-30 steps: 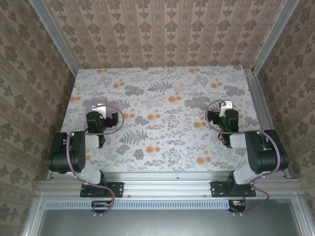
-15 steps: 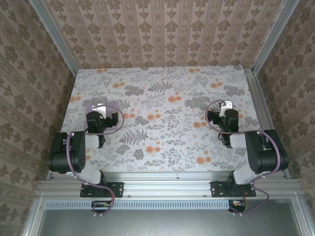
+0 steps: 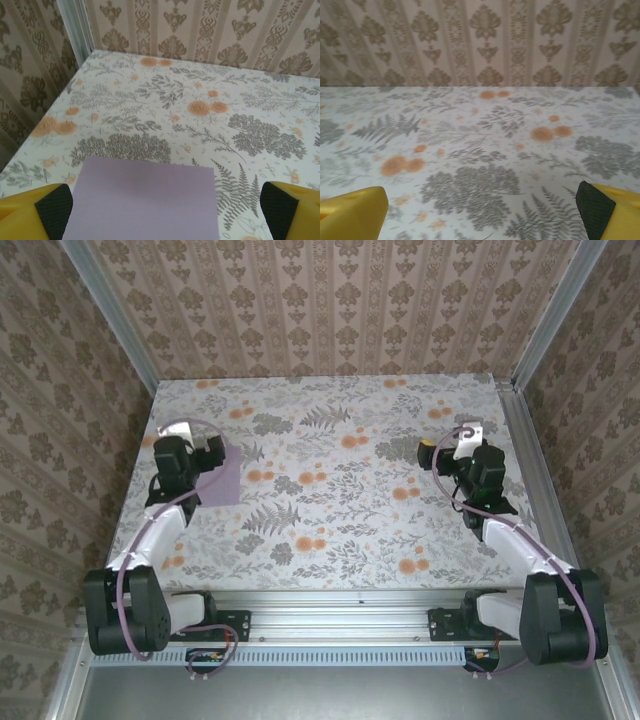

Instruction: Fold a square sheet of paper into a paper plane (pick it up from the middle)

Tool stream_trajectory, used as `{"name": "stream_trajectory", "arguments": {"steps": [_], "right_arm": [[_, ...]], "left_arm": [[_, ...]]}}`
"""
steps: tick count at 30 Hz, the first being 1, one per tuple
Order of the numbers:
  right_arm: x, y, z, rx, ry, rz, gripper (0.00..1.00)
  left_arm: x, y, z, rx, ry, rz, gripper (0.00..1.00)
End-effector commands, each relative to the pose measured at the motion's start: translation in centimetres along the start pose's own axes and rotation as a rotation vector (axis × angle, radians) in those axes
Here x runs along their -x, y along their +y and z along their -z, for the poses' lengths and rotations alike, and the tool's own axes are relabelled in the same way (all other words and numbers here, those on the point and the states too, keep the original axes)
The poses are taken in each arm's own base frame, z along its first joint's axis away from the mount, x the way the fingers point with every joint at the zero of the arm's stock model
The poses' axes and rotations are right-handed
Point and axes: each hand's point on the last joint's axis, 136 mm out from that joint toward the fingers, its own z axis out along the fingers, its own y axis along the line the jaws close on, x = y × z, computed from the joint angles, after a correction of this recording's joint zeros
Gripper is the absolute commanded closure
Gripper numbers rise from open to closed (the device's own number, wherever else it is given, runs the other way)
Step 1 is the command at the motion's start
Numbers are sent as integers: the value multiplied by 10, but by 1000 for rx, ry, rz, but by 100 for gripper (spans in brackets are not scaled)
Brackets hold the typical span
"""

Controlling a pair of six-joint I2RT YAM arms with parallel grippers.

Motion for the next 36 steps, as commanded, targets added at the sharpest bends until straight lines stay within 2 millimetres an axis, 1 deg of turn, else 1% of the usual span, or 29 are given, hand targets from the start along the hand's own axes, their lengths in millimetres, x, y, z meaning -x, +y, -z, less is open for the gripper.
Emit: {"name": "stream_trajectory", "arguments": {"steps": [1,4,8,10,15,19,23,27,31,34,36], "right_arm": [[-19,37,10,163,154,-54,0],[-17,67,19,268,209,-55,0],[-24,104,30,378,296,-20,0],[-26,118,34,414,317,-9,0],[-25,142,40,474,324,-15,0],[-26,151,35,473,318,0,0],[-29,160,32,485,344,12,0],[-30,173,27,487,348,-6,0],[-42,195,14,501,384,-39,0],[-48,209,7,514,407,-47,0],[-48,216,4,522,408,-46,0]], "left_arm": [[-46,7,10,31,293,91,0],[-57,9,13,36,417,111,0],[-70,19,6,43,527,162,0],[-75,23,2,47,558,170,0],[-87,40,-18,84,617,216,0],[-98,48,-40,102,684,229,0],[-99,54,-57,130,716,218,0],[-105,51,-70,116,748,234,0],[-110,42,-80,109,784,217,0],[-116,41,-84,123,811,212,0],[-120,37,-85,115,829,210,0]]}}
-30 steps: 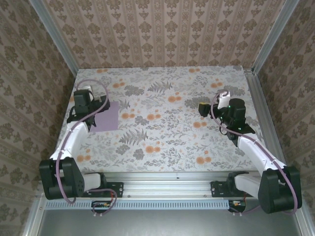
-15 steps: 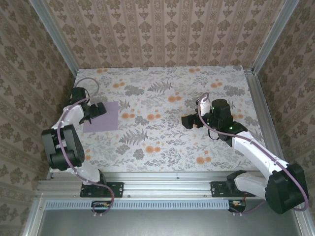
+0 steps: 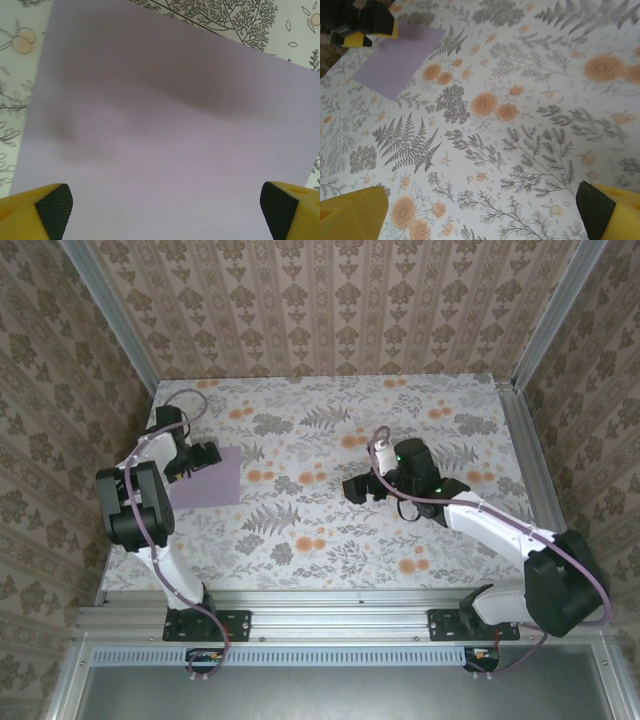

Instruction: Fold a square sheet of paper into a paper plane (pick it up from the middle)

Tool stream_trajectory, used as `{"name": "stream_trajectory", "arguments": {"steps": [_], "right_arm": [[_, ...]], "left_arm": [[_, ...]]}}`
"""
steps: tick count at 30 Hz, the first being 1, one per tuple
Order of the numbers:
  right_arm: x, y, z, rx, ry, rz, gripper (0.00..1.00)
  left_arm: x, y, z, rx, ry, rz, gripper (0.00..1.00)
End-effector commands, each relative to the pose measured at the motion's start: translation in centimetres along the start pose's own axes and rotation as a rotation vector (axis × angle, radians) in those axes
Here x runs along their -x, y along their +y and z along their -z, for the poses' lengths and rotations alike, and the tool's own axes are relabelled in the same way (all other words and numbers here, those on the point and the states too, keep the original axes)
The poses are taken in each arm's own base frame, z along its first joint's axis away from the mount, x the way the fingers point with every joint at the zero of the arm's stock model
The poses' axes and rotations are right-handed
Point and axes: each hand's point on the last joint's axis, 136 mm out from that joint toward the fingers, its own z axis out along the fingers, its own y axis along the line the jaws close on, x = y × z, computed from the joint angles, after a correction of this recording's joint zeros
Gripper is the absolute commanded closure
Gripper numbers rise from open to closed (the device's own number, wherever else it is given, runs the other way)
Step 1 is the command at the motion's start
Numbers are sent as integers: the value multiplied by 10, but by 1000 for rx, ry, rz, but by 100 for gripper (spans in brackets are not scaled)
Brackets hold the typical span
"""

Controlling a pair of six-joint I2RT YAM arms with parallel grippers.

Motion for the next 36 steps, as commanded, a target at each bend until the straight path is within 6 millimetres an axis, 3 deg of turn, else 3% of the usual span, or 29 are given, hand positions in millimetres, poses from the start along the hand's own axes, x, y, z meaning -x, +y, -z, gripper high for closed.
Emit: {"name": "stream_trajectory", "arguments": {"steps": [1,8,19,36], "right_arm": [[28,12,-6,7,-62,-14,0],[23,16,-20,9,-13,-20,0],[23,15,-13,-20,-3,-17,0],[20,5,-6,-77,8,-5,0]], "left_arm": [[-9,-6,-4,6,62,10,0],[-28,-11,-21,9,130,-1,0],[-56,-25,-38,-6,207,-36,0],[-77,-50,-15,-2,228,-100,0]]}}
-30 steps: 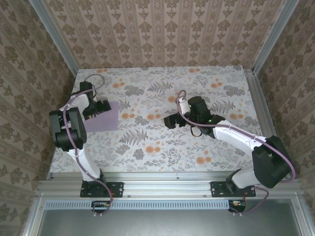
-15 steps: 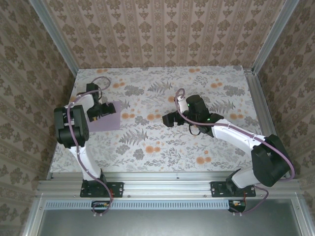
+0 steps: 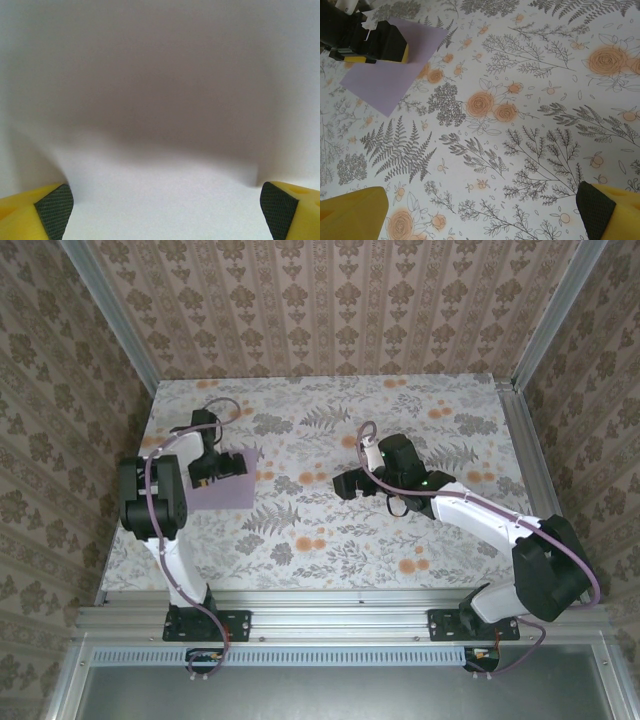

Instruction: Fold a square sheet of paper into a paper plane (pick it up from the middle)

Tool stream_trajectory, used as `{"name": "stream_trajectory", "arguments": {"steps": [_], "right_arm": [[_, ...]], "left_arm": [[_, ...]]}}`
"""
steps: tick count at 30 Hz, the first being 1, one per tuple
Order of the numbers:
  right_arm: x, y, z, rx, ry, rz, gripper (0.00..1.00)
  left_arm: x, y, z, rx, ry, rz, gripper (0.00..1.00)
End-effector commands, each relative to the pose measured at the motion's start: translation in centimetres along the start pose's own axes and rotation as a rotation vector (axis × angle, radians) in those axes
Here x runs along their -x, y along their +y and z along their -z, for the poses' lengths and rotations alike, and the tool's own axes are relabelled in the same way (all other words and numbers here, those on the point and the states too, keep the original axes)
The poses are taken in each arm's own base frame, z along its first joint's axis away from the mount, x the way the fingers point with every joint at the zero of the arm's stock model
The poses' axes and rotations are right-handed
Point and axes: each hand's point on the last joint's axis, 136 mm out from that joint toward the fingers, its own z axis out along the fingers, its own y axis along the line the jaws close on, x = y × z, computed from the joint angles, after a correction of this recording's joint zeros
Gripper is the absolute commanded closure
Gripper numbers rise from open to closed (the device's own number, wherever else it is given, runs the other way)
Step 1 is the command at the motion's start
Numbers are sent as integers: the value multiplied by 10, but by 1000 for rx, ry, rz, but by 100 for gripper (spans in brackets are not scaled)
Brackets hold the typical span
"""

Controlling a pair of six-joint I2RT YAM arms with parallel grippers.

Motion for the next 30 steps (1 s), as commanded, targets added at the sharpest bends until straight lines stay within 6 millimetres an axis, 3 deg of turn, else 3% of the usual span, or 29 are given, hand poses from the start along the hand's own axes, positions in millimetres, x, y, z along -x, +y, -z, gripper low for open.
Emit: {"name": "stream_trajectory", "arguments": {"steps": [1,6,13,20,30], "right_arm": [[11,0,9,-21,-27,10,0],[13,-2,22,-29,-56,8,0],[-1,-12,31,-51,-33,-10,0],[-21,-22,42,-82,9,-17,0],[-49,-25,51,-58,78,-23,0]], "left_arm": [[-24,-7,4,-30,64,31,0],[-34,-26,-3,-53,90,16,0],[-57,-76,-12,-96,135,-52,0],[-90,-106,-23,14,211,-108,0],[-143,-191,-20,-9,243,-106,0]]}}
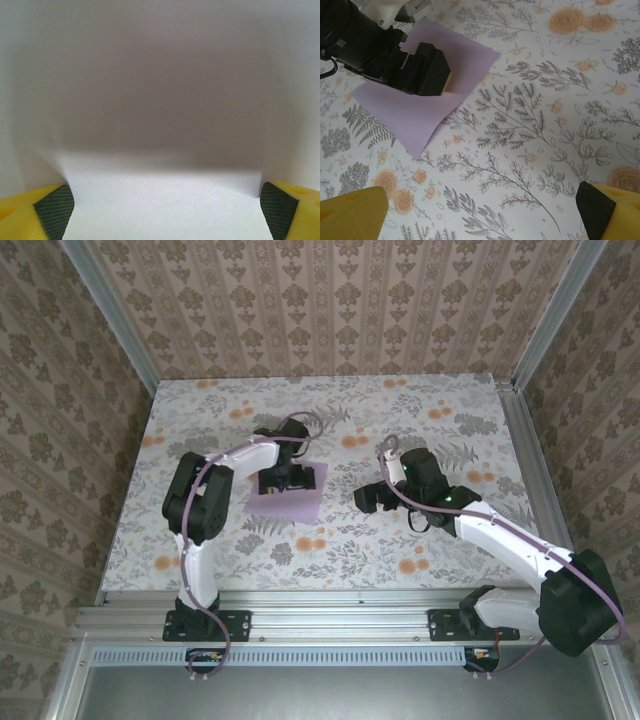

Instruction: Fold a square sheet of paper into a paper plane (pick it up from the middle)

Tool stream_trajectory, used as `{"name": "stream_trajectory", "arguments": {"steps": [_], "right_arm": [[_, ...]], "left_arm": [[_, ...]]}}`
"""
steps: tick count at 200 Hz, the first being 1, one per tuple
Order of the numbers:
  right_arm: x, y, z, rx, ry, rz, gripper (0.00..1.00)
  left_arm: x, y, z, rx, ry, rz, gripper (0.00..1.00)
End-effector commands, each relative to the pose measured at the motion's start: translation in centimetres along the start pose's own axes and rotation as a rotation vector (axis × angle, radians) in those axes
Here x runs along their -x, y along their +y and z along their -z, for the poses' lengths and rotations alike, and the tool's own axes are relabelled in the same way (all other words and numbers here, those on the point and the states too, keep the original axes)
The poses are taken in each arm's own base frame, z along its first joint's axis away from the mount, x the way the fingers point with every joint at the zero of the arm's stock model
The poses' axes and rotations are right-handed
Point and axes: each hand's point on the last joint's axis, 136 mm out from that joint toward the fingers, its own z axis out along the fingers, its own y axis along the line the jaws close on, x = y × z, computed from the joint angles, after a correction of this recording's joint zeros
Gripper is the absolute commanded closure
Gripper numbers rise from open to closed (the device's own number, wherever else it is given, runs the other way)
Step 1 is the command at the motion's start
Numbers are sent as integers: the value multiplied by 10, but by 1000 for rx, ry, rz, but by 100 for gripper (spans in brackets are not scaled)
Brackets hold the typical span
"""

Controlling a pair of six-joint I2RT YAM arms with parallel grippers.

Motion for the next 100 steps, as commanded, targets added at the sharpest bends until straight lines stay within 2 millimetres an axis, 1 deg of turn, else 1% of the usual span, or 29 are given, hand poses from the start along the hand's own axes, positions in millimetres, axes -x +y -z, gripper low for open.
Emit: {"name": "stream_trajectory", "arguments": {"steps": [1,17,30,42,63,83,100], "right_arm": [[-17,-4,9,4,53,9,0],[-24,-8,14,5,56,-8,0],[-27,-11,19,9,53,-22,0],[-28,-15,25,3,43,-33,0],[-30,-18,32,4,32,-52,0],[-32,-18,35,10,32,-57,0],[-34,-19,37,7,36,-62,0]], "left_arm": [[-48,-25,-22,-1,178,107,0],[-56,-44,-16,-3,171,108,0],[-62,-55,-12,-4,173,121,0],[-66,-62,-9,-2,172,138,0],[-68,-76,-2,-22,159,170,0],[-67,-87,8,-49,135,198,0],[-70,-96,16,-79,125,208,0]]}}
